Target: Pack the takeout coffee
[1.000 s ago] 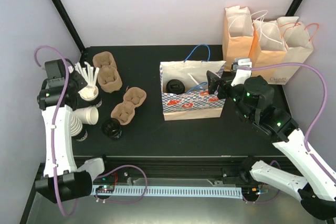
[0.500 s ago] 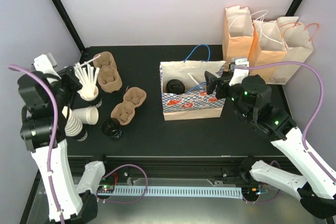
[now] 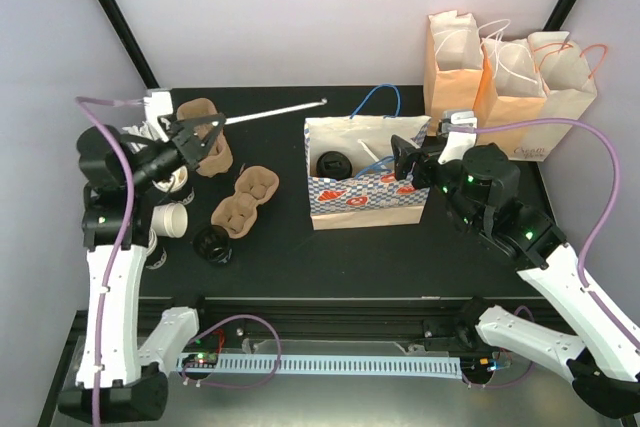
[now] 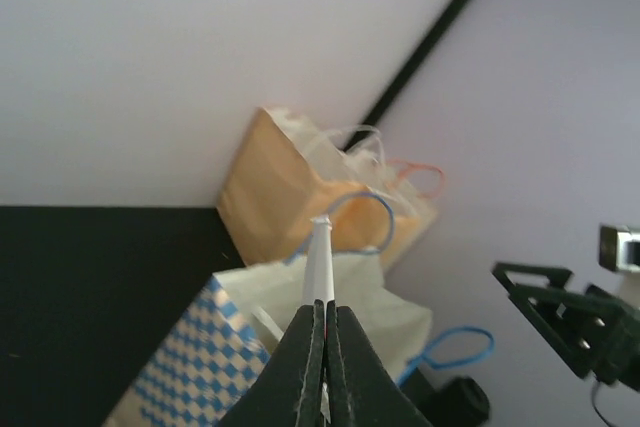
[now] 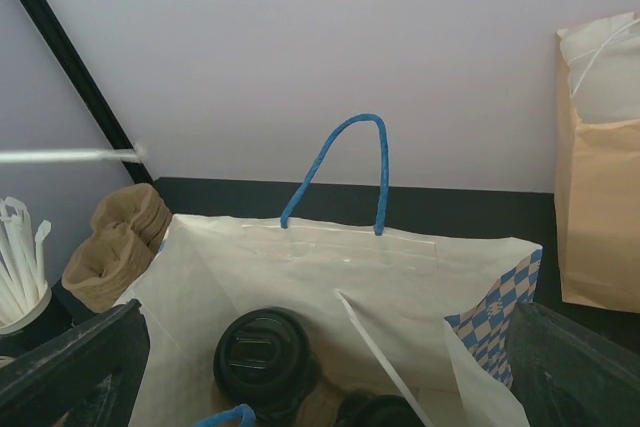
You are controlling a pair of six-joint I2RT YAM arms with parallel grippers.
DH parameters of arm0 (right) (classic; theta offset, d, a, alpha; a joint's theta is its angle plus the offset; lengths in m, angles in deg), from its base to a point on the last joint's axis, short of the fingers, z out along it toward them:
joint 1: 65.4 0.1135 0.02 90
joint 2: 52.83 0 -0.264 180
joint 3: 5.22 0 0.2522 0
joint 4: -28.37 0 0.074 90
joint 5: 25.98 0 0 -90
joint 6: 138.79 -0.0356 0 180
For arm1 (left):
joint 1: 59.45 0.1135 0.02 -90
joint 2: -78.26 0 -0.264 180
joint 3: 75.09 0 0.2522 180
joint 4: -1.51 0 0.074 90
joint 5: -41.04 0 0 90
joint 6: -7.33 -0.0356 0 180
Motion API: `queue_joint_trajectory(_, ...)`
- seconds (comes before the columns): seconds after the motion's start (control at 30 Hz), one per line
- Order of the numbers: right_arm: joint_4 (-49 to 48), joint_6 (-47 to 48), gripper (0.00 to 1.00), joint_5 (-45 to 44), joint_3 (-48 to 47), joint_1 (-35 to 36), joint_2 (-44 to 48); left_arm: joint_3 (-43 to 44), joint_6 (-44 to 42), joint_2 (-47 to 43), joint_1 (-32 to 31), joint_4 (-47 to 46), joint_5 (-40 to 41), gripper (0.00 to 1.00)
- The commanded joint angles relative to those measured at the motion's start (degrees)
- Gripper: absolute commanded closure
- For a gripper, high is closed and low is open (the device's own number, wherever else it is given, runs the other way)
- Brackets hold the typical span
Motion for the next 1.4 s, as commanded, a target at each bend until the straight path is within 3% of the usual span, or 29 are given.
queue_joint_trajectory(0.0,-0.4,-0.3,0.00,-0.7,-1.0,0.1,0.6,-0.4,0.5,3.0,-7.4,-6.7,-3.2,0.98)
queue_joint_trajectory(0.1,0.0,-0.5,0.00,-1.0,-1.0,0.2,0.9,0.3,-1.7,6.2,-12.0,-5.6,-2.2,0.98)
queue_joint_trajectory(0.33,0.4,-0.4,0.00,-2.3,-0.5,0.2,1.9,1.5,-7.3,13.3,-19.3,-3.4,9.6,0.99)
queue_joint_trajectory(0.7,1.1,-0.1,0.00,-4.1,-1.1,0.2,2.9,12.5,-9.0,33.0,-32.5,-1.4,8.4,0.98)
queue_joint_trajectory(0.73,1.1,-0.1,0.00,-4.0,-1.2,0.2,2.8,13.7,-9.6,34.3,-33.3,-1.4,6.0,0.86)
queue_joint_trajectory(0.77,1.1,-0.1,0.00,-3.9,-1.2,0.2,2.8,15.0,-11.3,35.5,-33.9,-1.1,3.1,0.54)
queue_joint_trajectory(0.8,1.1,-0.3,0.00,-3.9,-1.2,0.1,2.7,16.9,-13.3,36.5,-34.4,2.0,2.5,0.10)
queue_joint_trajectory(0.83,1.2,-0.3,0.00,-3.8,-1.3,0.2,2.6,19.4,-15.7,37.2,-34.5,6.7,4.1,0.02)
queue_joint_trajectory(0.93,1.5,-0.4,0.00,-3.9,-1.2,0.1,2.6,25.1,-24.1,36.2,-33.5,18.8,17.4,0.01)
queue_joint_trajectory(1.03,1.3,-0.4,0.00,-4.2,-0.8,0.2,2.8,25.9,-25.4,33.6,-30.3,25.8,31.8,0.01)
queue_joint_trajectory(1.27,0.7,-0.2,0.00,-3.5,-0.6,0.2,2.3,24.7,-27.2,30.9,-21.0,35.7,52.0,0.01)
queue_joint_trajectory(1.37,0.6,0.2,0.00,-3.1,-0.5,0.2,1.8,23.9,-27.0,30.9,-19.5,37.4,56.0,0.01)
